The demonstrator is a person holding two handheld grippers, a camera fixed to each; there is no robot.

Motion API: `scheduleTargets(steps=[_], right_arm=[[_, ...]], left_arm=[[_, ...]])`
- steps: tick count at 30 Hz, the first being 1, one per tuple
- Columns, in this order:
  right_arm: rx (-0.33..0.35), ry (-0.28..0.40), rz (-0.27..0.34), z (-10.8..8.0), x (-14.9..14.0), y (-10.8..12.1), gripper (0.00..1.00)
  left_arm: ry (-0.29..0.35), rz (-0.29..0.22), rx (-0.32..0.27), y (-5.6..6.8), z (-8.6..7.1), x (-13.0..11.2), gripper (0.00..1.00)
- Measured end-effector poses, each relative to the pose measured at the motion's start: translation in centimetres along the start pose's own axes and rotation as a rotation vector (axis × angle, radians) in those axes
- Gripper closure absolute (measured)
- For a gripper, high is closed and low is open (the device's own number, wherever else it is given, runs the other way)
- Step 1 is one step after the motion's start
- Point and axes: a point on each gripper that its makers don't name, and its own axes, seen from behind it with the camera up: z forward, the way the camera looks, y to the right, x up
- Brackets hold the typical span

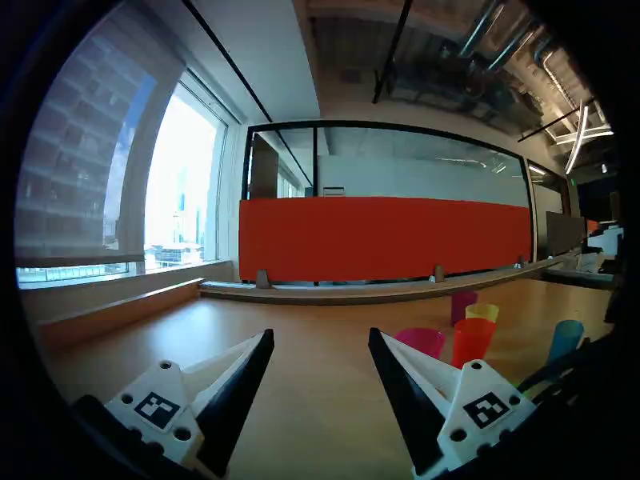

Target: Pour water

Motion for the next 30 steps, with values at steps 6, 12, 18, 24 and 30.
scheduleTargets(steps=[6, 12, 18, 24, 30], right_arm=[[-0.007, 0.005, -0.013, -0.3, 0.1, 0.5, 0.06], [-0.006, 0.015, -0.014, -0.7, 0.0, 1.0, 0.06], [0.013, 0.016, -0.01, -0.6, -0.5, 1.2, 0.06], [0.033, 0.024, -0.037, -0.3, -0.8, 1.0, 0.06], [0.043, 0.046, -0.035, 0.1, -0.8, 0.8, 0.06]], left_arm=[[-0.032, 0.001, -0.008, 0.2, 0.4, -1.0, 0.13], [-0.038, 0.003, -0.012, 0.3, 0.5, -1.0, 0.13], [-0.039, 0.003, -0.012, 0.3, 0.5, -1.0, 0.12], [-0.038, 0.004, -0.011, 0.4, 0.5, -1.0, 0.09], [-0.038, 0.004, -0.011, 0.4, 0.6, -1.1, 0.09]])
